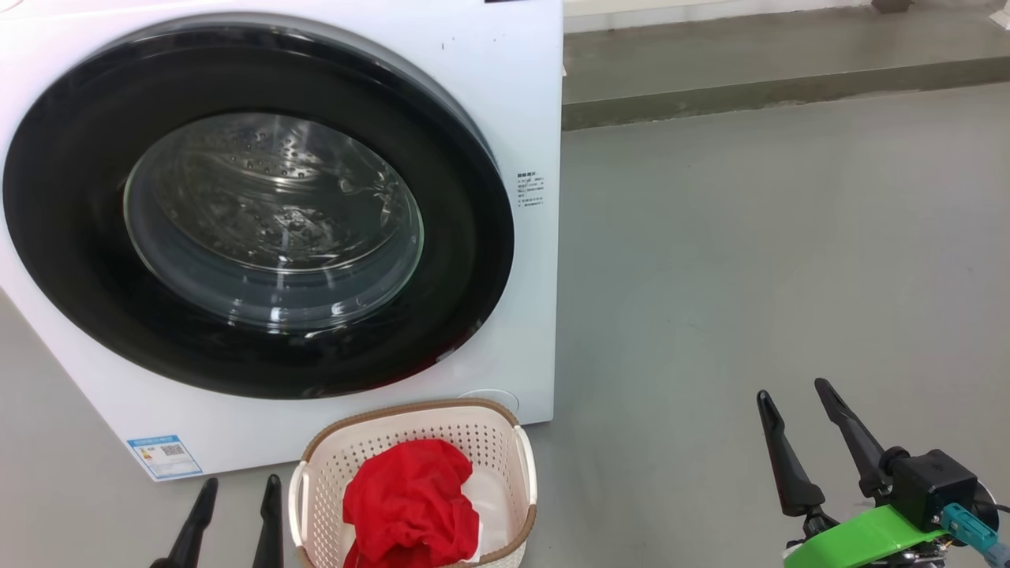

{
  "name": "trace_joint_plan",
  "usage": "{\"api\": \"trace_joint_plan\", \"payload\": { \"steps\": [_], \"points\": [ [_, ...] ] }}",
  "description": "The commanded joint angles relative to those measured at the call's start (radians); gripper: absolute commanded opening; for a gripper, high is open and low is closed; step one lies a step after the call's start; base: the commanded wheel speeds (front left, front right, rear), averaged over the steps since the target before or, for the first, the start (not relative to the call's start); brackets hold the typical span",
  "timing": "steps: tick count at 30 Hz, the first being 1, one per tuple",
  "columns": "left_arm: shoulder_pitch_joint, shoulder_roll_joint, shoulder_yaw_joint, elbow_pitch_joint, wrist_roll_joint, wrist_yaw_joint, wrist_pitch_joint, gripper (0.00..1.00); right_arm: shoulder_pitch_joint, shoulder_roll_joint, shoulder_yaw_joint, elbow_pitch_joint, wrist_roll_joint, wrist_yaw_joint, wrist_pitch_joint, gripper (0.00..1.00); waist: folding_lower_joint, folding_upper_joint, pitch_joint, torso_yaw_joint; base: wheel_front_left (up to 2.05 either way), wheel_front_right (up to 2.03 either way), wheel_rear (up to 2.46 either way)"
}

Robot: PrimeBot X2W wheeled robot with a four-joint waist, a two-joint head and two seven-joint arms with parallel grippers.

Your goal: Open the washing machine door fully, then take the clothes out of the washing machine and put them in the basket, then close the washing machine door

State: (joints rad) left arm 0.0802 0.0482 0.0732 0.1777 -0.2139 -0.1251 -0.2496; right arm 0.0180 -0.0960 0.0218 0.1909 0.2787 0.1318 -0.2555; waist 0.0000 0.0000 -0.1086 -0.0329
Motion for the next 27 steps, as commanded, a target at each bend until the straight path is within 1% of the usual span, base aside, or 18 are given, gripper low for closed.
{"api": "trace_joint_plan", "payload": {
  "steps": [1, 7, 8, 12, 14, 15, 16, 18, 19, 22, 27],
  "points": [
    [-0.024, 0.009, 0.038, -0.026, 0.0, -0.006, -0.012, 1.0, -0.021, -0.012, 0.022, -0.029, -0.013, -0.001, -0.006, 1.0, 0.0, 0.0, -0.001, 0.0, 0.0, 0.0, 0.0],
    [-0.018, 0.008, 0.039, -0.034, 0.008, -0.006, -0.012, 1.0, -0.016, -0.017, 0.017, -0.032, -0.013, -0.001, -0.006, 1.0, 0.0, 0.0, 0.001, 0.002, 0.0, 0.0, 0.0],
    [0.002, 0.0, 0.005, -0.005, 0.003, 0.0, 0.0, 0.0, 0.0, 0.0, -0.004, -0.001, 0.0, 0.0, 0.0, 0.0, 0.0, 0.0, 0.001, 0.002, 0.0, 0.0, 0.0],
    [0.009, -0.01, -0.004, 0.049, 0.0, 0.001, 0.004, 0.0, 0.022, 0.015, -0.003, 0.05, 0.005, 0.0, 0.001, 0.0, 0.0, 0.0, 0.001, 0.002, 0.0, 0.0, 0.0],
    [0.003, -0.01, -0.001, 0.053, -0.021, 0.001, 0.013, 0.0, 0.019, 0.015, -0.005, 0.052, 0.026, 0.0, 0.008, 0.0, 0.0001, 0.0, 0.002, 0.002, 0.0, 0.0, 0.0],
    [0.001, -0.01, 0.0, 0.054, -0.032, 0.001, 0.016, 0.0, 0.017, 0.016, -0.006, 0.053, 0.036, 0.0, 0.011, 0.0, 0.0004, 0.0, 0.003, 0.003, 0.0, 0.0, 0.0],
    [-0.002, -0.01, 0.001, 0.053, -0.055, 0.001, 0.023, 0.0, 0.015, 0.016, -0.009, 0.052, 0.058, 0.0, 0.017, 0.0, 0.0017, 0.0, 0.004, 0.003, 0.0, 0.0, 0.0],
    [-0.004, -0.009, 0.002, 0.052, -0.078, 0.001, 0.028, 0.0, 0.014, 0.017, -0.011, 0.05, 0.079, 0.0, 0.023, 0.0, 0.0022, 0.0, 0.005, 0.004, 0.0, 0.0, 0.0],
    [-0.004, -0.009, 0.002, 0.052, -0.078, 0.001, 0.028, 0.0, 0.014, 0.017, -0.011, 0.05, 0.079, 0.0, 0.023, 0.0, 0.0022, 0.0, 0.005, 0.004, 0.0, 0.0, 0.0],
    [-0.007, -0.009, 0.002, 0.051, -0.112, 0.001, 0.036, 0.0, 0.011, 0.017, -0.014, 0.05, 0.111, 0.0, 0.032, 0.0, 0.0004, 0.0, 0.009, 0.005, 0.0, 0.0, 0.0],
    [-0.015, -0.009, 0.002, 0.051, -0.168, 0.0, 0.049, 0.0, 0.004, 0.019, -0.019, 0.05, 0.164, 0.0, 0.046, 0.0, 0.0, 0.0, 0.015, 0.006, 0.0, 0.0, 0.0]
  ]
}}
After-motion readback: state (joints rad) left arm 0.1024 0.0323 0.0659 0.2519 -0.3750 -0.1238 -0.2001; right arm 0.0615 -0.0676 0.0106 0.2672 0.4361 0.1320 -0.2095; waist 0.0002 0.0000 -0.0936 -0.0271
